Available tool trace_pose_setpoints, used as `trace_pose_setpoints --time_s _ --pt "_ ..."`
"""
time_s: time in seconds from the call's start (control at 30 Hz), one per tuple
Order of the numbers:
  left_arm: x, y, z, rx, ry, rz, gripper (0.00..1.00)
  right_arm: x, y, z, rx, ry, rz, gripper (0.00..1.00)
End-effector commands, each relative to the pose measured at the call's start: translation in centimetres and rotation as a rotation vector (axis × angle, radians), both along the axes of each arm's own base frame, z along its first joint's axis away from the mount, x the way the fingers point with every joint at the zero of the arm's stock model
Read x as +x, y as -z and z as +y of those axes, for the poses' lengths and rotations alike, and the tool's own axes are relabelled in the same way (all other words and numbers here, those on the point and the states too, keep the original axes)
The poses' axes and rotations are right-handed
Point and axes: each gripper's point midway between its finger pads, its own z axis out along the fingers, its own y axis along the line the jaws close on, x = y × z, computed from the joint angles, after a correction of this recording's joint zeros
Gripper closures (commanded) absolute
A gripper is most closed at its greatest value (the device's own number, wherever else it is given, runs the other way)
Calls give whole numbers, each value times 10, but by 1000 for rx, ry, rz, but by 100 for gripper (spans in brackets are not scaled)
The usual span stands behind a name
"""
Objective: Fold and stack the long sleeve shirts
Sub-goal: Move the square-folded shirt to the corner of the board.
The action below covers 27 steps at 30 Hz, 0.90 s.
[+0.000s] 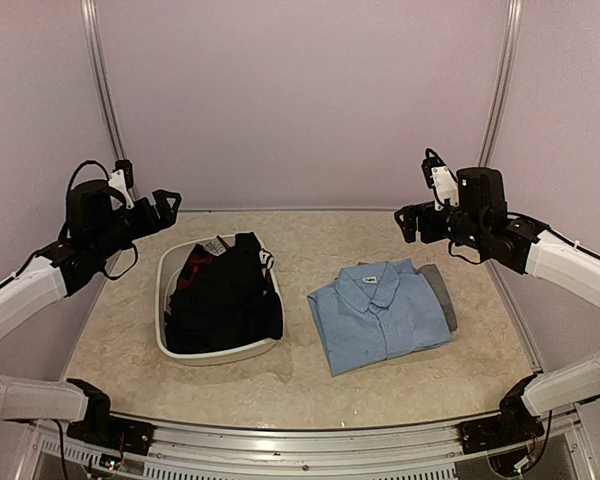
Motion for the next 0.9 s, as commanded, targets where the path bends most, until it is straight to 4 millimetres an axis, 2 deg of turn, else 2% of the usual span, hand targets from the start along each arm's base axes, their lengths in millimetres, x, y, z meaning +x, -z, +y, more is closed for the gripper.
trace_pose_setpoints --time_s 0.0,0.33,0.47,0.53,0.63,0.77,0.87 --pt "1 -1 -2 24 1 -16 1 4 -8 2 13 -10 -27 1" --pt "1 0 0 34 -11 6 1 4 -2 3 12 -15 -7 0" --pt "2 1 0 45 -17 21 1 2 5 12 -17 -68 35 1" --pt "0 5 1 65 -35 36 1 -4 12 24 -55 -137 74 1" --pt "-5 9 -7 107 -45 45 1 -27 40 56 -146 -291 186 0" --pt "-10 19 -17 175 -52 68 1 -63 105 86 -328 -407 366 1" --pt "-9 24 -22 186 -39 84 1 -85 142 104 -420 -476 442 4"
